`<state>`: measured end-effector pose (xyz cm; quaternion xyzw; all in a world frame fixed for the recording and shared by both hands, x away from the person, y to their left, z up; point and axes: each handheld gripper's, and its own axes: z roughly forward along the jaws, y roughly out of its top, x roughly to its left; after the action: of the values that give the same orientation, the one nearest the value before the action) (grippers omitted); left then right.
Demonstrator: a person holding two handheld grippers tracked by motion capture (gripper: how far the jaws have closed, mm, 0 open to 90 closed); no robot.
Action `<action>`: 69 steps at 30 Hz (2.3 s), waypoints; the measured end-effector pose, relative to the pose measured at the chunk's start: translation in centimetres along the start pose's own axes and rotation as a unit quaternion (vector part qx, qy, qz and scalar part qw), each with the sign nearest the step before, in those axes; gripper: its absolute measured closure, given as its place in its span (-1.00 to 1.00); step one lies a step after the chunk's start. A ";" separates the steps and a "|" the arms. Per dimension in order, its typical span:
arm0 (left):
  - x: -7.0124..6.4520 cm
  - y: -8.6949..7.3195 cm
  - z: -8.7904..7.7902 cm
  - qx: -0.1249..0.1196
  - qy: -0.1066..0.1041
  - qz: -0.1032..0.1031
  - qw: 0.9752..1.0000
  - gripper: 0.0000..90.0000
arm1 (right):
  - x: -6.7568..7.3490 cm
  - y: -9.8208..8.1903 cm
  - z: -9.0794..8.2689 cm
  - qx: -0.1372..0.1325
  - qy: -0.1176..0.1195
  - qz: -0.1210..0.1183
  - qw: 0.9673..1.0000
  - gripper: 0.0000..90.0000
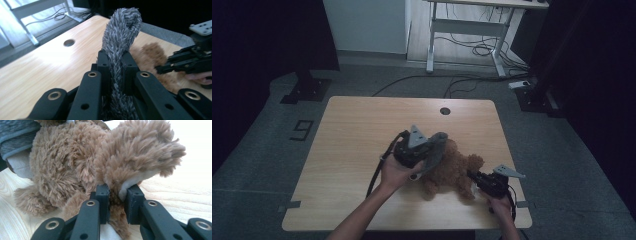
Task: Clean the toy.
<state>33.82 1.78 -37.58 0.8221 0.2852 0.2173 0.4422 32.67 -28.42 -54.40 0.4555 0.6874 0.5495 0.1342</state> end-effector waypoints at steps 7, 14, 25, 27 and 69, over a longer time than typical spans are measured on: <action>-0.5 -0.1 4.4 0.035 0.001 -0.006 0.999 0.78 | 0.0 0.0 0.0 -0.001 0.001 0.002 1.000 0.69; 1.7 -2.7 5.5 0.058 0.019 -0.042 0.997 0.79 | 0.1 0.0 0.1 -0.002 0.005 0.000 1.000 0.68; 6.6 -6.2 2.0 0.066 0.066 -0.084 0.992 0.78 | 0.2 0.0 0.1 -0.002 0.005 0.001 1.000 0.69; 7.4 -6.8 1.4 0.068 0.069 -0.096 0.991 0.78 | 0.2 -0.1 0.1 -0.002 0.005 0.001 1.000 0.69; 10.2 -11.1 -0.9 0.082 0.092 -0.131 0.984 0.80 | -0.1 -0.3 0.1 0.000 0.003 0.019 1.000 0.68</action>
<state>37.80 14.06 -45.49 0.7875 0.4473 0.2080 0.3695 32.64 -28.41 -54.78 0.4668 0.6788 0.5537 0.1215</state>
